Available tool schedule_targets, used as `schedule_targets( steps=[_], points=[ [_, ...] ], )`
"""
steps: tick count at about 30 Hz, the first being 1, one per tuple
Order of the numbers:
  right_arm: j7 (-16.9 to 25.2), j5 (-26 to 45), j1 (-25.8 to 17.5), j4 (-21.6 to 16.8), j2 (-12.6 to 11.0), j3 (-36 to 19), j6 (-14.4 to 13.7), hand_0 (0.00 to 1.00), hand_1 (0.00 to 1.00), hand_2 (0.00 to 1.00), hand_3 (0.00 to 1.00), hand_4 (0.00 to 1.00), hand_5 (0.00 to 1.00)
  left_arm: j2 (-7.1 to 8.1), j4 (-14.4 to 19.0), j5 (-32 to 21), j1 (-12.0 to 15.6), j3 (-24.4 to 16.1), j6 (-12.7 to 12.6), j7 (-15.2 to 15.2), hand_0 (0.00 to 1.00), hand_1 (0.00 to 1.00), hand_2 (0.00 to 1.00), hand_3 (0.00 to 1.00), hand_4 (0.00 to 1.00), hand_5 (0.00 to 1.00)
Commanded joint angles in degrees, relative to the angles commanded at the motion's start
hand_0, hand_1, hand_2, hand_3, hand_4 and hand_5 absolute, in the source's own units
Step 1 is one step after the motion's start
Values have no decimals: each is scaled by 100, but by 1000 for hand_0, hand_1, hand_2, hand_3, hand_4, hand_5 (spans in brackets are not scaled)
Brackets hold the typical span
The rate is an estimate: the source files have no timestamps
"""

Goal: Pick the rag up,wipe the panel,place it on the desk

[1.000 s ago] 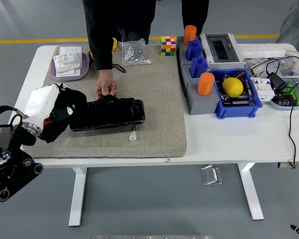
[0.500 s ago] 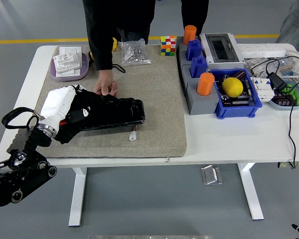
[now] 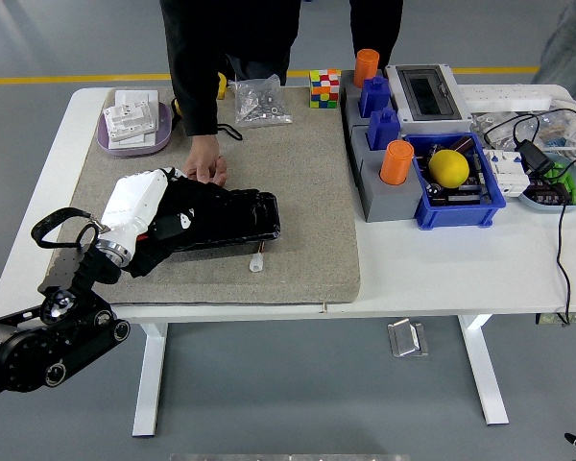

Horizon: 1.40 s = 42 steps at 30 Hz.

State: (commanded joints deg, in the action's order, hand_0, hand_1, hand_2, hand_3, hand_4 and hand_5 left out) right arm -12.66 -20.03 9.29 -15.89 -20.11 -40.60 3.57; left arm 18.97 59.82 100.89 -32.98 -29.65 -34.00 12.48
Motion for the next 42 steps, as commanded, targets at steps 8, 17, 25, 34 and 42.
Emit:
schedule_targets(
  steps=[8,17,25,34,42],
  points=[
    [-3,5,21,1,-11,29,2,770,616,710,632,998,561,-119,11,-3,-195,157,20,47,220,95,527,466,154,2],
    [0,-1,34,9,-6,43,2,770,616,710,633,998,564,-290,-30,-16,-391,329,50,113,220,94,529,466,156,2],
    [1,16,34,2,-20,55,-1,769,615,710,634,998,566,-439,-156,-51,-554,565,78,159,220,94,528,467,155,2],
    [4,31,44,7,-35,115,9,769,615,709,634,998,568,-606,-208,-86,-743,869,124,236,218,94,528,468,155,2],
    [1,47,59,5,-50,169,10,770,615,709,634,998,569,-724,-196,-106,-876,1068,150,288,218,95,529,470,158,2]
  ],
)
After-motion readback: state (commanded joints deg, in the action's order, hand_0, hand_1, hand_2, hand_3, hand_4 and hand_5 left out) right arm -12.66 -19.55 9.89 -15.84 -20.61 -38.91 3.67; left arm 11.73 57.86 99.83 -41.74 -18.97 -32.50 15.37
